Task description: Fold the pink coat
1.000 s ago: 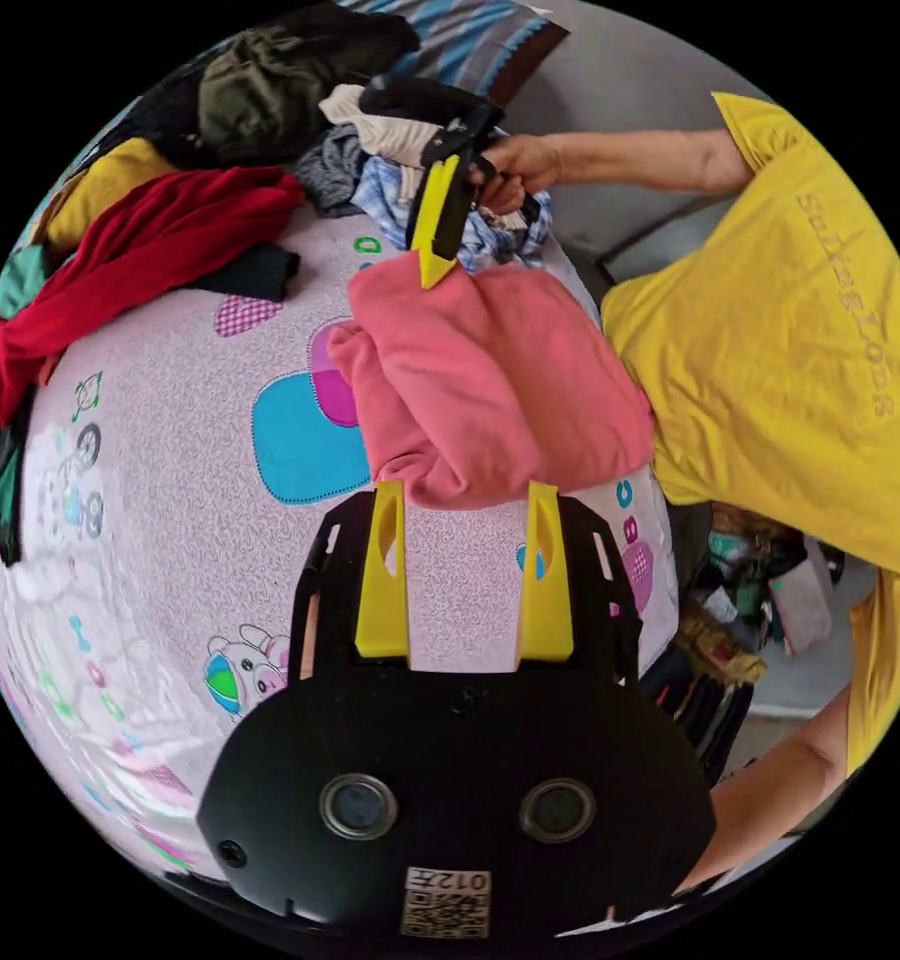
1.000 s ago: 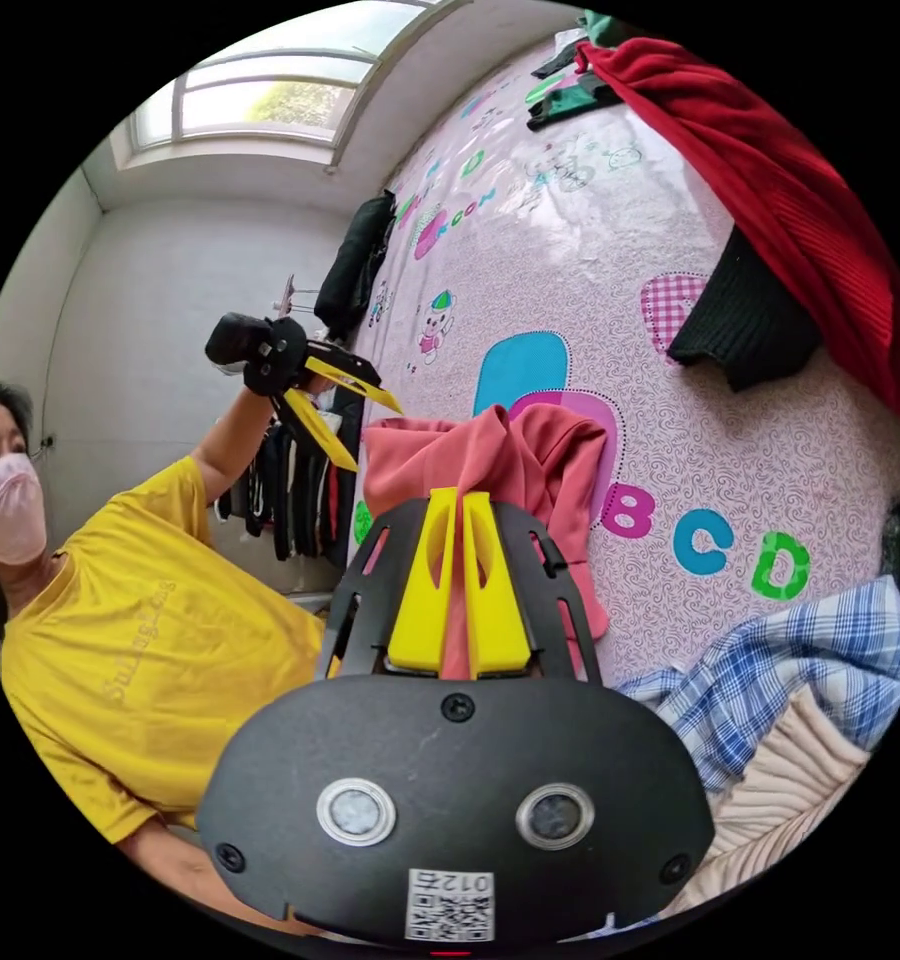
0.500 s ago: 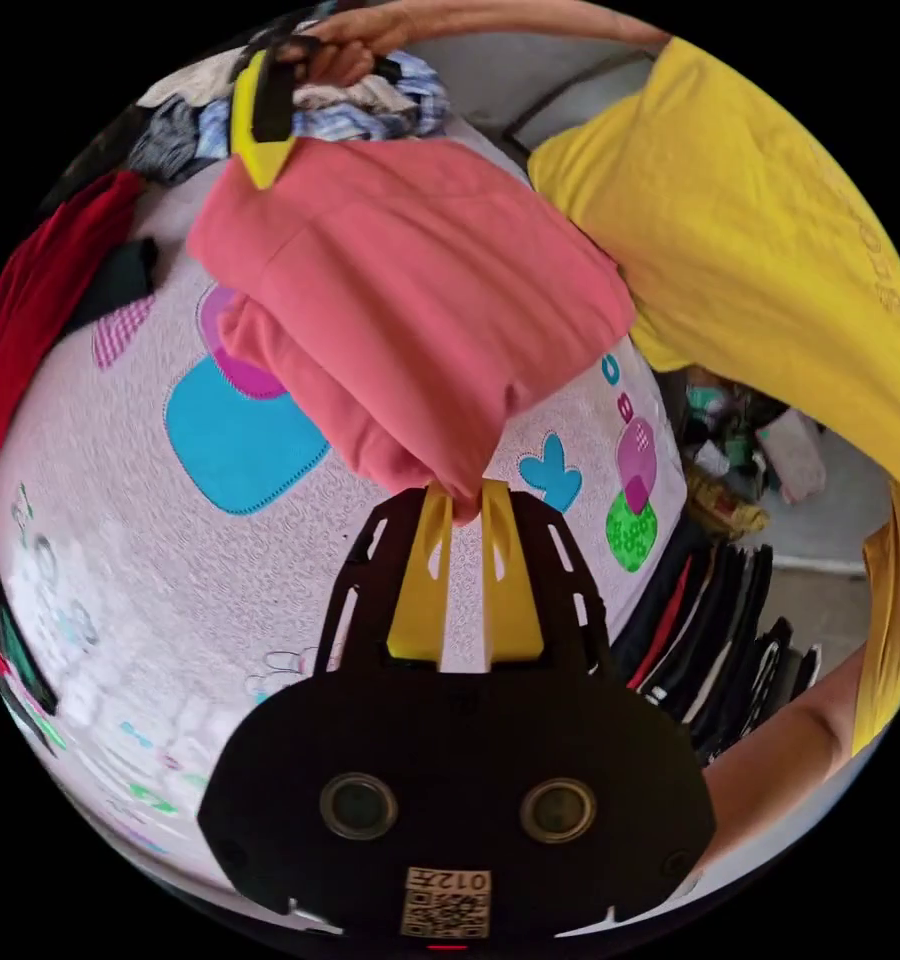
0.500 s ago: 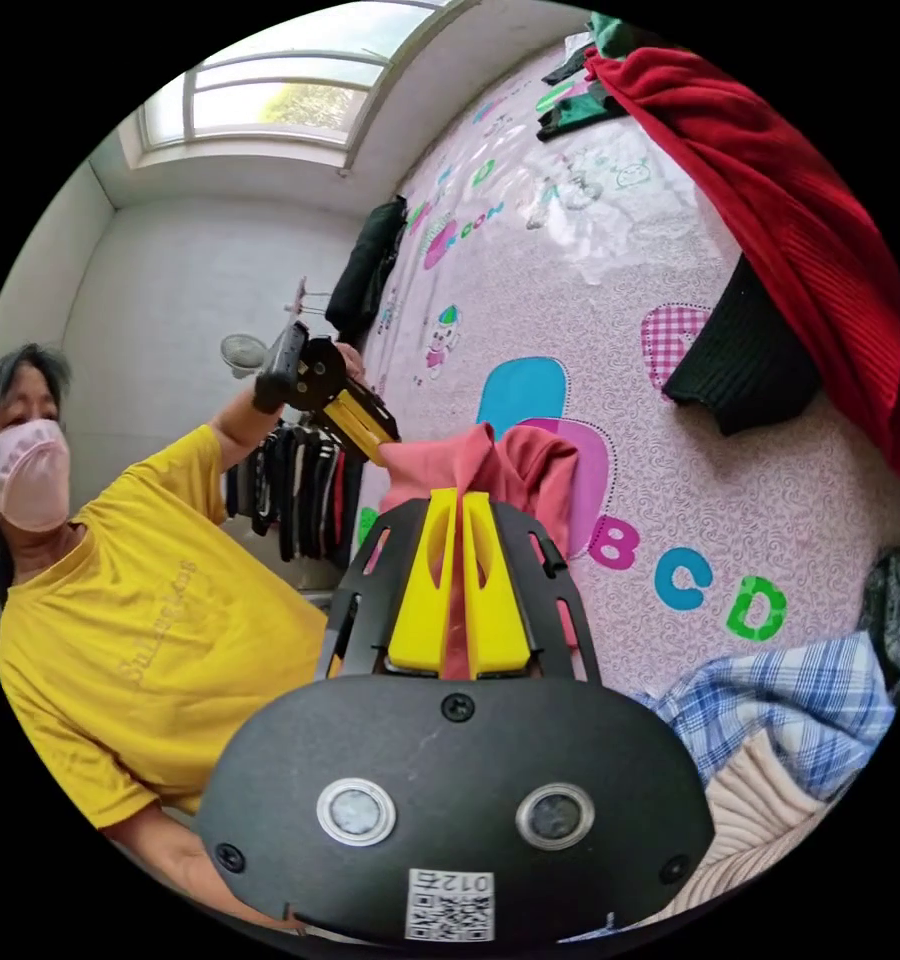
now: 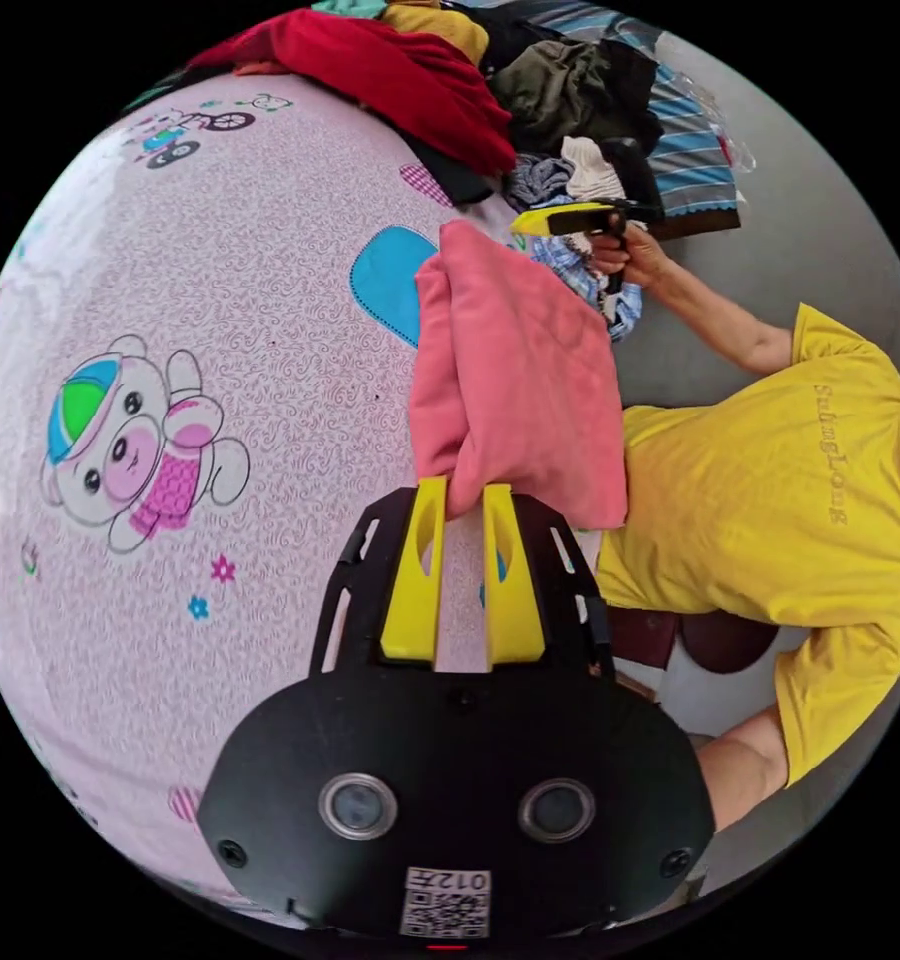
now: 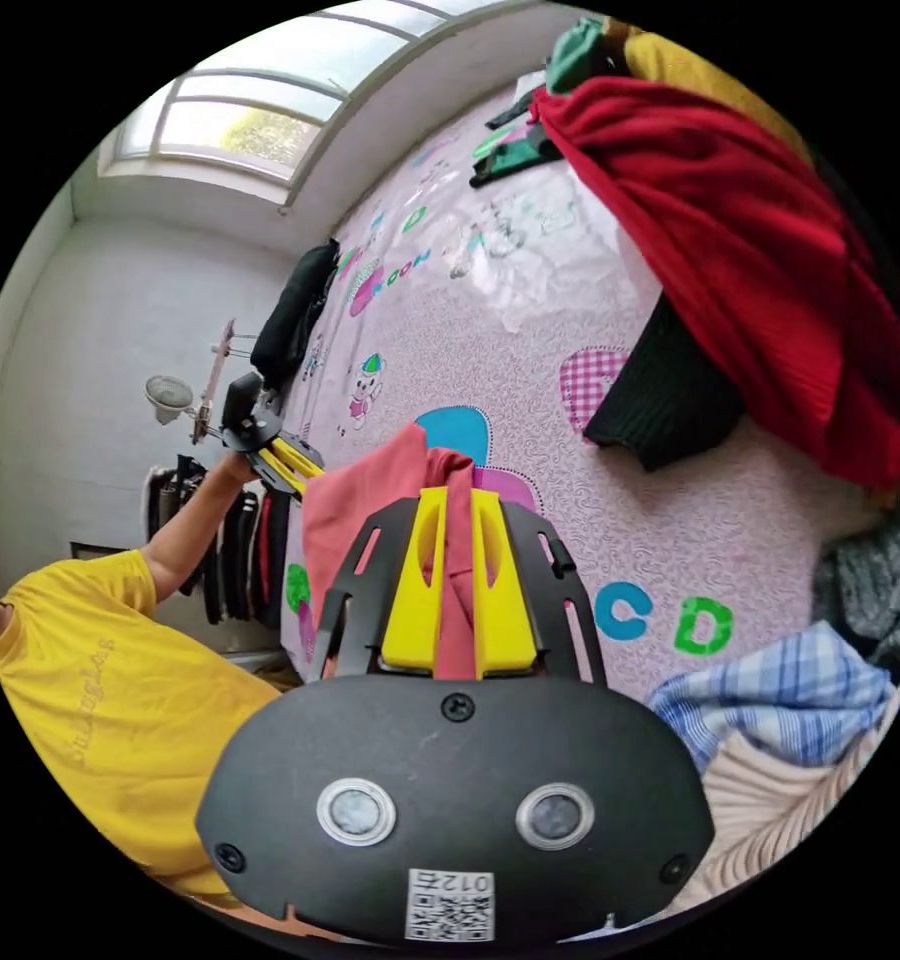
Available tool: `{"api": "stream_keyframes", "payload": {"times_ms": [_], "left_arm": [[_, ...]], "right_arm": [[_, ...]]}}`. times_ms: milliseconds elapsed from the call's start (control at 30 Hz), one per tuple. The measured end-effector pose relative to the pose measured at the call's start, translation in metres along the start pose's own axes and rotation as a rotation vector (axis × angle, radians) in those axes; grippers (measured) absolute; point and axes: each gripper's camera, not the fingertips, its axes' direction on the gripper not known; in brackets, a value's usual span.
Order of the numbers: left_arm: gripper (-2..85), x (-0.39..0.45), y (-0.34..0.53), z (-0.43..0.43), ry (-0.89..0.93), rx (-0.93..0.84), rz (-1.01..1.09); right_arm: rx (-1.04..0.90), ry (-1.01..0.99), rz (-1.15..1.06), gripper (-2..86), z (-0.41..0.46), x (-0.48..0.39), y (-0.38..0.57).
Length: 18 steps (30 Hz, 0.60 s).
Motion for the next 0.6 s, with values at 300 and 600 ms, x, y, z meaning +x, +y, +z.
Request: {"api": "stream_keyframes", "payload": {"times_ms": [300,600], "left_arm": [[0.8,0.033,0.020,0.004,-0.396,-0.243,-0.016],[0.1,0.085,0.048,-0.006,-0.194,0.081,0.045]], "right_arm": [[-0.123,0.018,-0.427,1.2,0.047,-0.092,0.012],[-0.192,0.093,-0.389,0.9,0.093,-0.063,-0.018]]}}
